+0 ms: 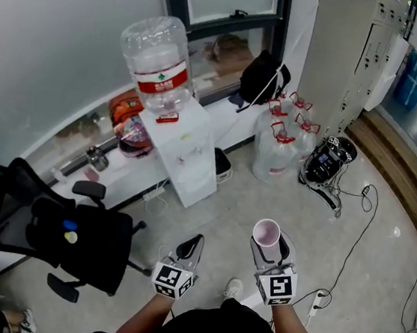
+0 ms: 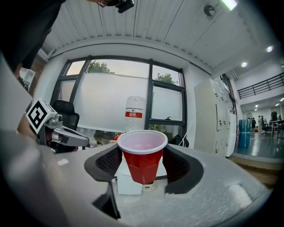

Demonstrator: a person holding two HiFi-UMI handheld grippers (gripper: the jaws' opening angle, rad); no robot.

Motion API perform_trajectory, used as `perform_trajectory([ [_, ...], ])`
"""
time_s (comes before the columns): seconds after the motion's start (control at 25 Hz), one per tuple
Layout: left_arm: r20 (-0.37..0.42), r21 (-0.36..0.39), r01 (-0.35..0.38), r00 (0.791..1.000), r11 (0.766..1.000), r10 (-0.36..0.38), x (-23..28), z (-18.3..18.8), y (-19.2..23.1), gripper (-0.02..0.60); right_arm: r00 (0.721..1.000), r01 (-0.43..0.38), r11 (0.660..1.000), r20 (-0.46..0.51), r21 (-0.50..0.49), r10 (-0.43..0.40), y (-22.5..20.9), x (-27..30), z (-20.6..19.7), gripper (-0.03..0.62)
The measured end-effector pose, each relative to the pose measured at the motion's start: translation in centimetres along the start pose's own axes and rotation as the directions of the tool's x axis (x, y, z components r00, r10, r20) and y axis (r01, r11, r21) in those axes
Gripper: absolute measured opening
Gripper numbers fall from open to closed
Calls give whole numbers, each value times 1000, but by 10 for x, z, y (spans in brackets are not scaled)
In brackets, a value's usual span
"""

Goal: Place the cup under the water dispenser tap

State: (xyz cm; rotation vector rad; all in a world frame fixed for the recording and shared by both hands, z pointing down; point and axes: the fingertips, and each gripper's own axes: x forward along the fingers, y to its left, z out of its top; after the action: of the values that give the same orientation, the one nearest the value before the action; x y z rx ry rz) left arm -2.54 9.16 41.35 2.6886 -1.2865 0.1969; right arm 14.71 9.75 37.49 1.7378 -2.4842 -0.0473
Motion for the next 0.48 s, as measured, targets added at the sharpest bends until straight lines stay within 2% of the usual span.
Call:
perform_trajectory([
  [0.24, -18, 7, -47, 999, 999, 48, 35, 4, 4, 18, 998, -57, 998, -9, 15, 57, -30, 30, -9, 285],
  [0.48, -29, 3, -121, 992, 993, 121, 50, 8, 16, 18, 990, -140, 990, 4, 14, 140, -39, 59, -5, 285],
])
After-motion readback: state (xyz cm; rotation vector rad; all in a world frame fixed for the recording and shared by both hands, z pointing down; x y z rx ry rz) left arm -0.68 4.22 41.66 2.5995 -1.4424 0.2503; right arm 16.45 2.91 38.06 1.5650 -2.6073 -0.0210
